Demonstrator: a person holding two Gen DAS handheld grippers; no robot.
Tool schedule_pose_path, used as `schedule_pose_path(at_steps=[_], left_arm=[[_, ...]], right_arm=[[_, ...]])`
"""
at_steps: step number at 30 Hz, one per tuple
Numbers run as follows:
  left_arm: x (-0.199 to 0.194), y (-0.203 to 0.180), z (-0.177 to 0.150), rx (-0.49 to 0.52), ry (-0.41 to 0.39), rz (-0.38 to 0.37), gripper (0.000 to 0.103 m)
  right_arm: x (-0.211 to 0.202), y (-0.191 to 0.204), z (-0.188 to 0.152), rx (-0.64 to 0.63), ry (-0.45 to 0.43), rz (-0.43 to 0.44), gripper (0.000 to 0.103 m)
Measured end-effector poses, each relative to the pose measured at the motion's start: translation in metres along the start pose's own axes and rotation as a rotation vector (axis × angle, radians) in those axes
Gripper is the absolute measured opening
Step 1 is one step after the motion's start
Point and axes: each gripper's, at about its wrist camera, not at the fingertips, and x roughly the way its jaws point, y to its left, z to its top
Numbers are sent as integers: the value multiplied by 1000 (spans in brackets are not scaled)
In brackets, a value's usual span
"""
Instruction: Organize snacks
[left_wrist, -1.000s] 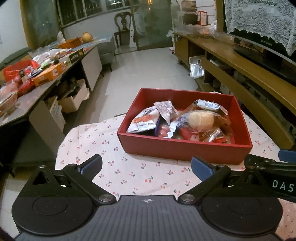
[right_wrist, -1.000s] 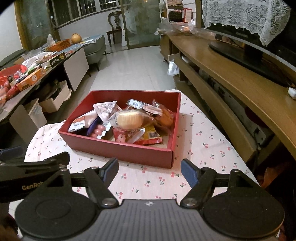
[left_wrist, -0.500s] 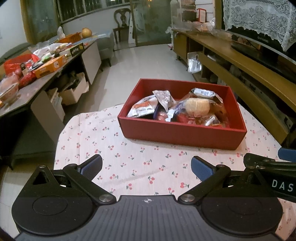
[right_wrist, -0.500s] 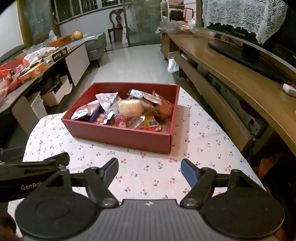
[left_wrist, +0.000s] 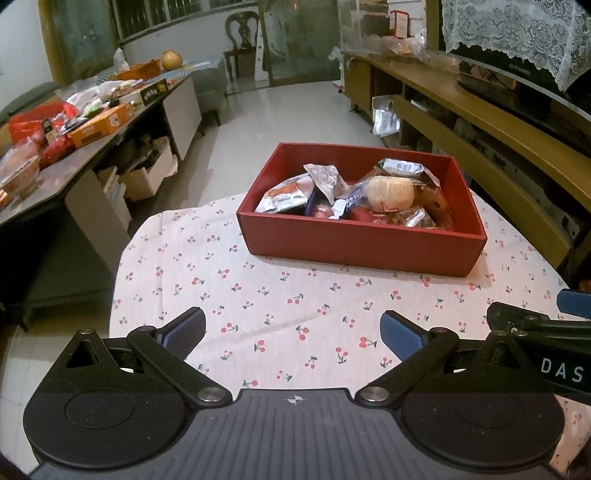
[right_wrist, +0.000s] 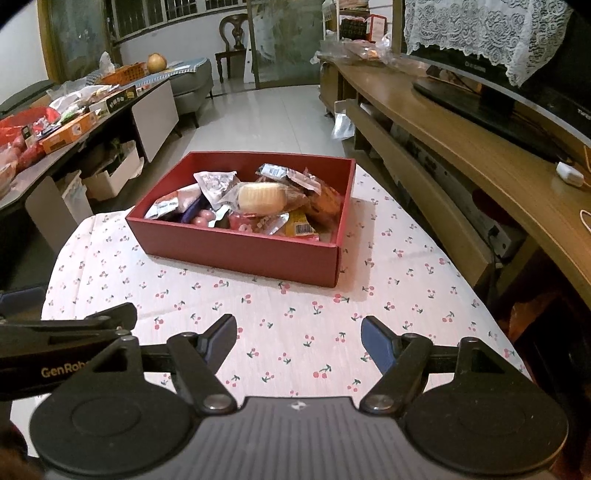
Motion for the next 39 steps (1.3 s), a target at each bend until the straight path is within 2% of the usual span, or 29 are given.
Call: schedule_pose_path(at_steps=[22,39], left_arm=[[-6,-1,-38,37,102,-17,96],[-17,-3,-55,62,123,-26,96]], right_arm=[[-6,10,-37,-58,94,-37,80],[-16,9,-57,-66,127,-35,80]])
